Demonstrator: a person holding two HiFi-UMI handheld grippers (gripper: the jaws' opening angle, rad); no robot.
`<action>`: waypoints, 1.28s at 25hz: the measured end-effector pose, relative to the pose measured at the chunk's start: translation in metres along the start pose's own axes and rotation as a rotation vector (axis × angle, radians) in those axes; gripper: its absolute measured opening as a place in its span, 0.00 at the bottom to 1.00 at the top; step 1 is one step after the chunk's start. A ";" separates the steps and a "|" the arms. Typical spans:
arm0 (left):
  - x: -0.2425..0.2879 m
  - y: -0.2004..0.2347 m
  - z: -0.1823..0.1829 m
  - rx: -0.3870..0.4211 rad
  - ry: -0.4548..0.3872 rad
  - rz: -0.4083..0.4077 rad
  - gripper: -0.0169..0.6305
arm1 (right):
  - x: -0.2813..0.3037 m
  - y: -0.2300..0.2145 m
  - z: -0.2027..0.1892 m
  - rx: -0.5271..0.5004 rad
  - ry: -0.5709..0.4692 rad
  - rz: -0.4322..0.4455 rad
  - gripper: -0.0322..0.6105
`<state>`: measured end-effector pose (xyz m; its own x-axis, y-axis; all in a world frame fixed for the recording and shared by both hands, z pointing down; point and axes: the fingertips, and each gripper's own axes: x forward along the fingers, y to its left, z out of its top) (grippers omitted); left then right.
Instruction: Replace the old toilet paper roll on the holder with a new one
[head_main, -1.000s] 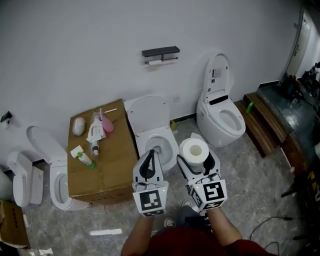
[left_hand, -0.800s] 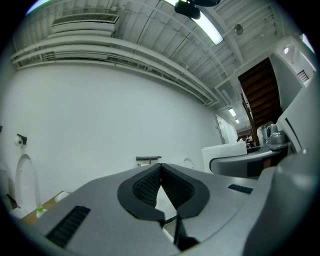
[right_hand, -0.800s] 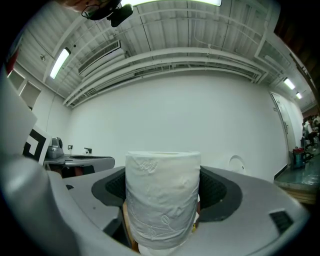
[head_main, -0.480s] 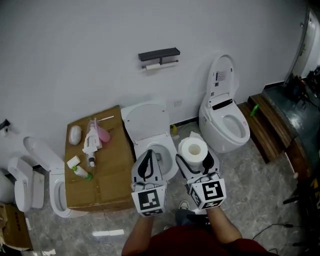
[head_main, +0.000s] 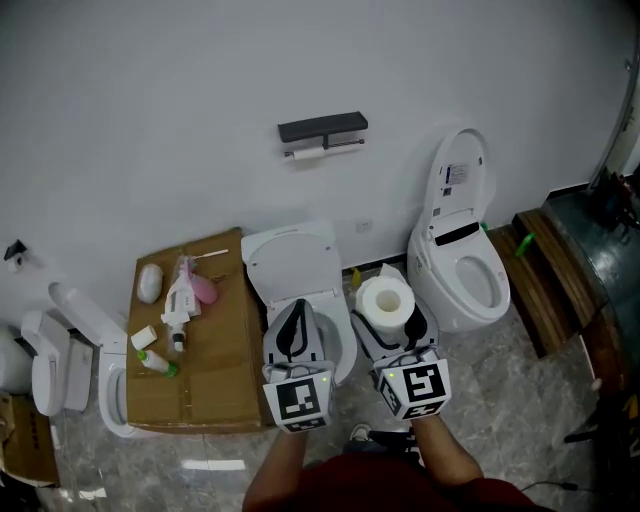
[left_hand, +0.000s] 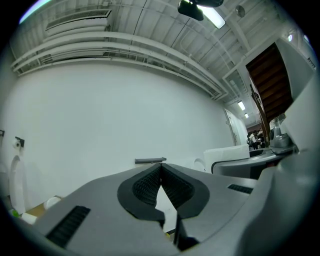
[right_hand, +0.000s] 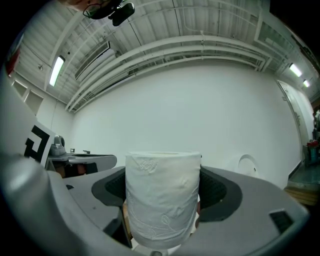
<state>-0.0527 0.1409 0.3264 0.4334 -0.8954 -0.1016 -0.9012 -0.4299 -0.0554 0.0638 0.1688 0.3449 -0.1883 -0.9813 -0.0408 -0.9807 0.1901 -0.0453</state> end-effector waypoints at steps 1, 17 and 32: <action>0.007 -0.001 -0.002 0.004 0.004 0.008 0.05 | 0.005 -0.006 0.000 0.001 0.000 0.007 0.64; 0.087 0.005 -0.023 0.018 0.029 0.033 0.05 | 0.074 -0.051 -0.013 0.009 0.011 0.032 0.64; 0.203 0.091 -0.030 -0.015 -0.001 -0.006 0.05 | 0.214 -0.044 -0.003 -0.031 -0.003 -0.002 0.64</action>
<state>-0.0467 -0.0835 0.3310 0.4389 -0.8927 -0.1027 -0.8985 -0.4371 -0.0410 0.0669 -0.0498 0.3415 -0.1864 -0.9815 -0.0436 -0.9822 0.1872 -0.0147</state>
